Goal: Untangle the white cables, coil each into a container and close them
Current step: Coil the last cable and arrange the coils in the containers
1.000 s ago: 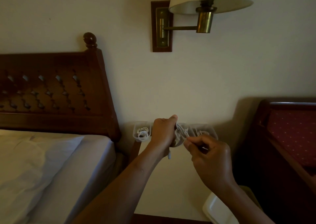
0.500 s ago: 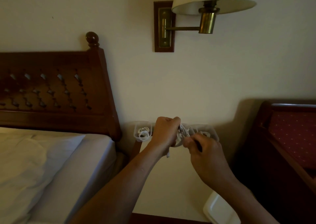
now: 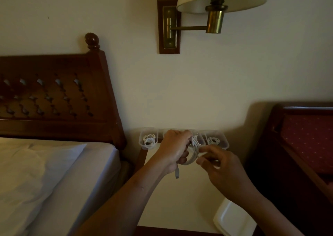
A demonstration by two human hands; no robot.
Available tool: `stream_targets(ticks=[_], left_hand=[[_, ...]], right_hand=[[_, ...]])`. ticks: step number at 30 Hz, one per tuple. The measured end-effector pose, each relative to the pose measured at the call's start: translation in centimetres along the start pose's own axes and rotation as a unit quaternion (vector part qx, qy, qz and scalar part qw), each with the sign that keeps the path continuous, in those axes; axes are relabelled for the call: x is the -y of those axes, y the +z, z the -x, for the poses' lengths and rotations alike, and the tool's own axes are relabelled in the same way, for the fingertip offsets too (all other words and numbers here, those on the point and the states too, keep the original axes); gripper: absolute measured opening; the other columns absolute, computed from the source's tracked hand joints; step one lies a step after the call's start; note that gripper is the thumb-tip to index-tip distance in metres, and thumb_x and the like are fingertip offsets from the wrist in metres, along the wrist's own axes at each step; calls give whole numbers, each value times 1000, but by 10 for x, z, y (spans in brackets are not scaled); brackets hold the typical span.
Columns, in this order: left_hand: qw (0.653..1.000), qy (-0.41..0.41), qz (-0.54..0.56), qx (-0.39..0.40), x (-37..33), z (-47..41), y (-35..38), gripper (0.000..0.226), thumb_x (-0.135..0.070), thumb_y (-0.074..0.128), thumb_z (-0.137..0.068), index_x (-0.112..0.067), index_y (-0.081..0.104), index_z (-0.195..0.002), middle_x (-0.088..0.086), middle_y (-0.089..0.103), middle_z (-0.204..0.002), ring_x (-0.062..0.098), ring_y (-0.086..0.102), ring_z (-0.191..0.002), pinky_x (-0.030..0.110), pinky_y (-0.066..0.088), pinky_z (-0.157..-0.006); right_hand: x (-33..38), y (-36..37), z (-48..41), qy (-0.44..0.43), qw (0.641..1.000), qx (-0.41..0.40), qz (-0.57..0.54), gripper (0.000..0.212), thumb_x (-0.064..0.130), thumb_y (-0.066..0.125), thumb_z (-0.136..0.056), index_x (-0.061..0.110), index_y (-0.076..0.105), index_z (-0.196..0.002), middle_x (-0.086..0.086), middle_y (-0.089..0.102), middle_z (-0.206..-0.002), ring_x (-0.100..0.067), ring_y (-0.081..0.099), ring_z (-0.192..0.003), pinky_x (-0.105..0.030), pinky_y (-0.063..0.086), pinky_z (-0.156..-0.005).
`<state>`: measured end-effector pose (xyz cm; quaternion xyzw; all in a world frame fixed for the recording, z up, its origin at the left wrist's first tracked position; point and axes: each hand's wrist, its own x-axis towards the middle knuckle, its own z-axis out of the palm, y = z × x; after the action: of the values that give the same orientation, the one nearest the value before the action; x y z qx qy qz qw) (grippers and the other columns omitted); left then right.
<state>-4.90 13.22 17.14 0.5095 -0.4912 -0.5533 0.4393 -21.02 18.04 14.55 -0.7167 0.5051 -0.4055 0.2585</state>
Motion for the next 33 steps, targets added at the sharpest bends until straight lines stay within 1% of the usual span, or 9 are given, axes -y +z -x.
stream_targets(ticks=[3,6,9,11,14,18,22,27,33], left_hand=[[1000,-11,-13,-8,-4,1,2,49,-30,51,-102,-25,30,-59,-2,17,-57,16,11,-47,25,16,-46],[998,-34,37,37,-9,0,2,42,-29,40,-97,-24,35,-55,-6,20,-54,12,12,-44,20,14,-41],[988,-56,94,106,-15,1,-6,30,-22,38,-89,-18,44,-60,-6,20,-54,10,14,-43,19,17,-39],[972,-75,130,182,-20,1,-18,25,-18,45,-87,-9,57,-67,-4,25,-54,11,25,-44,22,27,-44],[957,-50,137,251,-22,2,-33,26,-13,51,-98,5,70,-95,1,45,-62,17,50,-61,31,48,-64],[985,25,65,160,-11,8,-33,29,-13,53,-105,7,73,-109,14,68,-84,24,62,-82,34,55,-77],[988,54,-39,137,-8,14,-41,28,-10,51,-107,9,70,-115,34,65,-102,34,64,-91,46,58,-87],[974,98,-186,86,-9,24,-52,22,1,56,-102,0,78,-105,16,76,-92,21,71,-83,35,61,-84],[996,41,-3,79,-10,26,-49,19,-5,62,-97,9,75,-96,24,65,-82,29,62,-69,36,53,-61]], right_hand=[[4,6,0,-64,998,-26,10,40,7,68,-94,44,65,-108,21,70,-96,-5,66,-86,-20,55,-70],[7,15,-1,-81,994,-76,-3,13,10,67,-96,20,72,-100,4,66,-74,-15,60,-63,-29,51,-54],[9,13,-5,-53,991,-115,-53,14,14,70,-95,26,75,-91,-1,67,-69,-16,61,-58,-28,49,-49],[9,6,-9,-16,991,-101,-82,20,20,71,-94,36,74,-83,5,69,-70,-10,61,-58,-19,48,-50],[8,0,-12,18,988,-88,-125,18,22,70,-95,33,77,-82,4,69,-64,-5,61,-53,-17,50,-53],[9,1,-14,34,984,-103,-139,14,20,69,-95,26,79,-88,0,69,-59,-12,64,-49,-21,53,-51],[5,1,-17,55,981,-129,-133,9,19,71,-94,22,79,-90,0,69,-57,-11,64,-47,-19,51,-48],[2,-1,-20,63,977,-159,-126,13,20,72,-94,22,78,-82,-2,67,-54,-11,63,-45,-20,52,-46],[4,4,-22,53,977,-173,-111,10,15,72,-94,21,76,-86,3,69,-57,-9,64,-45,-18,49,-43]])
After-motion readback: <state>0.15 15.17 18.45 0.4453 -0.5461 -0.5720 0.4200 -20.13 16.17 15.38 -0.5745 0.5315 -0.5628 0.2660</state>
